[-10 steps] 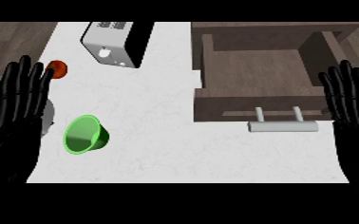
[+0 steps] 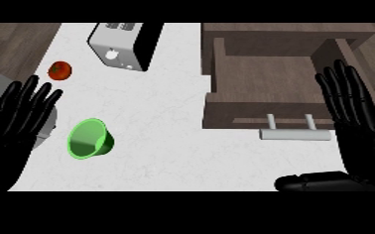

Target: Pick up the cup, place it into the drawer and close the drawer

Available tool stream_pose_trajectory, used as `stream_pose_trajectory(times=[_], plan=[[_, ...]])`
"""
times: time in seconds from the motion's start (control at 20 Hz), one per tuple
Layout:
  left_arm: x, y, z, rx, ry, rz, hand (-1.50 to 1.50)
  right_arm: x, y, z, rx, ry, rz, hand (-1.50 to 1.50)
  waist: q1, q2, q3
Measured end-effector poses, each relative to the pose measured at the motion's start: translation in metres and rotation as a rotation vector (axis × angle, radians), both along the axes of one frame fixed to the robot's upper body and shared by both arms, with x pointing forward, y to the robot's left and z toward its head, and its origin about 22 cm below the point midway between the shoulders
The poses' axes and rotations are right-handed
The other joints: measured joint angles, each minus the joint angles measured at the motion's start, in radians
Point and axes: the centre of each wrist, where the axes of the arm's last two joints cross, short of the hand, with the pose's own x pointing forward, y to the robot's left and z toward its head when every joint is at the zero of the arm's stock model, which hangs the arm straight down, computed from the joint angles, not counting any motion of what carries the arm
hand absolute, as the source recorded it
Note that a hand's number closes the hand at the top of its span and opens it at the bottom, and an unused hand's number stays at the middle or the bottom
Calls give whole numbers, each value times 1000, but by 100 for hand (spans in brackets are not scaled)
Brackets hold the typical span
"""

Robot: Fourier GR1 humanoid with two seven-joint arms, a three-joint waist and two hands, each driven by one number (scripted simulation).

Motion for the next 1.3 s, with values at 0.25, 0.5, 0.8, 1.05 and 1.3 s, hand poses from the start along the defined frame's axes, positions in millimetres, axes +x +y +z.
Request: stream_pose_trajectory(times=[0.25,0.5,0.8,1.05,1.3], plan=[[6,42,-21,-62,85,-41,-150,11,1,0,-8,43,41,-150,-5,-1,-1],[18,67,-49,-43,147,-19,-150,26,0,1,-10,47,58,-150,-9,-2,-1],[29,75,-82,-3,211,11,-150,42,-2,7,-14,32,65,-150,-10,-2,-1],[37,88,-116,22,253,49,-150,47,-1,12,-18,23,68,-150,-13,-2,-1],[34,98,-149,51,291,81,-150,58,-3,14,-24,14,58,-150,-13,-2,-1]])
